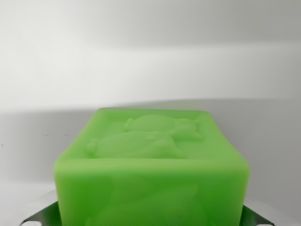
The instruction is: Stack cube
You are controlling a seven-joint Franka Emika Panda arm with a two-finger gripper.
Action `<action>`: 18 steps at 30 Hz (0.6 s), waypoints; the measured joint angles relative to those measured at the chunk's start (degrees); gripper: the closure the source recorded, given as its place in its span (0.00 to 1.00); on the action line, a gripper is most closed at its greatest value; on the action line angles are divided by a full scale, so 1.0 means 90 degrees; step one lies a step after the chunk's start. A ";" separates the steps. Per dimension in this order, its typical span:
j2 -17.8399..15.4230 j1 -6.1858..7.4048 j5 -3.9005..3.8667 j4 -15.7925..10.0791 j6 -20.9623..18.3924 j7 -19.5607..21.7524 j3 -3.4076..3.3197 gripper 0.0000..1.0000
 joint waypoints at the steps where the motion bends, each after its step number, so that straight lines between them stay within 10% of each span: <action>1: 0.0000 0.0000 0.0000 0.0000 0.0000 0.0000 0.0000 1.00; 18: -0.0230 0.0027 0.0000 -0.0063 -0.0150 0.0004 -0.0032 1.00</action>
